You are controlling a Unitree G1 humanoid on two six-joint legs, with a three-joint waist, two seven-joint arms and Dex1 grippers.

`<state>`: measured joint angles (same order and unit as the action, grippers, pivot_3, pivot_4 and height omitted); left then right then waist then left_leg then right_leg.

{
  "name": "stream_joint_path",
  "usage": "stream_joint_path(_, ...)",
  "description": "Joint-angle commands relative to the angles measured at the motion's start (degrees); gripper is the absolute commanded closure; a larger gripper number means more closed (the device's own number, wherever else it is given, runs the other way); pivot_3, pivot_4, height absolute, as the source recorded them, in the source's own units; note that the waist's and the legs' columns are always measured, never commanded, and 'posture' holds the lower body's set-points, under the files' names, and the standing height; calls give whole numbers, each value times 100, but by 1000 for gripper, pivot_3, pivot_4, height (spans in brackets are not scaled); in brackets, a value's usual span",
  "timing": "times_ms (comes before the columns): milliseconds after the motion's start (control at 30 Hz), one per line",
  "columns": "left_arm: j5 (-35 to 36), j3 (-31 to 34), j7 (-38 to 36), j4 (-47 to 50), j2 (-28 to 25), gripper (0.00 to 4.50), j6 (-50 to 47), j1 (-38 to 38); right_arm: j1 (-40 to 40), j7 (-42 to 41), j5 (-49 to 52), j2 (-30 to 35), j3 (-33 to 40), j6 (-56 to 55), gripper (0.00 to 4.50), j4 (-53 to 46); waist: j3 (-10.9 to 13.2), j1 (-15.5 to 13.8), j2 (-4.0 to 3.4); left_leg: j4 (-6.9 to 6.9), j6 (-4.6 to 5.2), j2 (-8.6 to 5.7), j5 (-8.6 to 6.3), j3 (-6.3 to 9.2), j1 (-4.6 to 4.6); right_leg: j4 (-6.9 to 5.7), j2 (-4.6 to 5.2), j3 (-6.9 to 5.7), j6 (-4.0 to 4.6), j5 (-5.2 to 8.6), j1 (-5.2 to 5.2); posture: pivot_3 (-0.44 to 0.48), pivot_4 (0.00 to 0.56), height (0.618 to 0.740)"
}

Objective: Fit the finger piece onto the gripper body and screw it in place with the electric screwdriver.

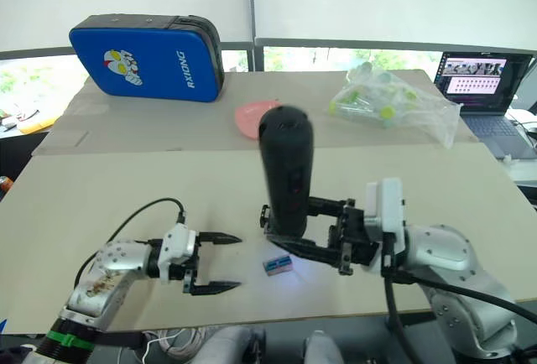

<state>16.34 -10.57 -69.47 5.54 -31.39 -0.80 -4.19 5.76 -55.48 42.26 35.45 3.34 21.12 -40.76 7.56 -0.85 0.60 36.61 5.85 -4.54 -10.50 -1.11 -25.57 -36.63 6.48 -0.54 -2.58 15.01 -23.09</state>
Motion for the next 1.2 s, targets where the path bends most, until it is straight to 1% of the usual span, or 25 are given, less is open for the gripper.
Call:
stream_joint_path(33,-198,-242,227,269,117,26,144,57,-1,-302,-300,-75,-162,-572,2597,114,0,-22,0,1,0,0,0,0,0,1,0,-1,0,0,1,0,150,740)
stream_joint_path(133,-320,-368,578,143,376,26,80,-1,4,-392,-452,-149,-287,-754,2597,300,0,-45,0,4,0,0,0,0,1,-1,-1,-2,0,0,2,0,150,740)
stream_joint_path(233,-618,-568,809,-71,565,26,196,-78,21,-479,-561,-222,-389,-881,2597,484,0,-58,0,6,0,0,0,0,3,-4,-2,-2,0,0,1,0,150,740)
stream_joint_path(400,-682,-771,919,-292,801,26,103,-208,54,-519,-665,-335,-522,-986,2597,686,0,-92,0,6,-2,0,1,0,5,-11,-4,-4,-1,-1,0,0,150,740)
stream_joint_path(667,-740,-899,1000,-434,883,26,-45,-285,70,-470,-786,-524,-675,-1018,2597,783,-1,-160,-1,11,-2,0,1,0,7,-11,-4,-3,-1,-1,3,0,150,740)
stream_joint_path(900,-779,-1103,907,-563,932,26,-73,-365,63,-459,-888,-576,-696,-1095,2597,912,-1,-178,-2,14,-2,-1,1,0,12,-11,-4,-4,-2,-1,10,0,150,740)
stream_joint_path(1200,-803,-1172,924,-717,1044,26,-103,-541,9,-460,-1019,-561,-649,-1215,2597,1001,-2,-212,-3,18,-2,-2,1,0,12,-10,-3,-5,-7,-4,14,0,150,740)
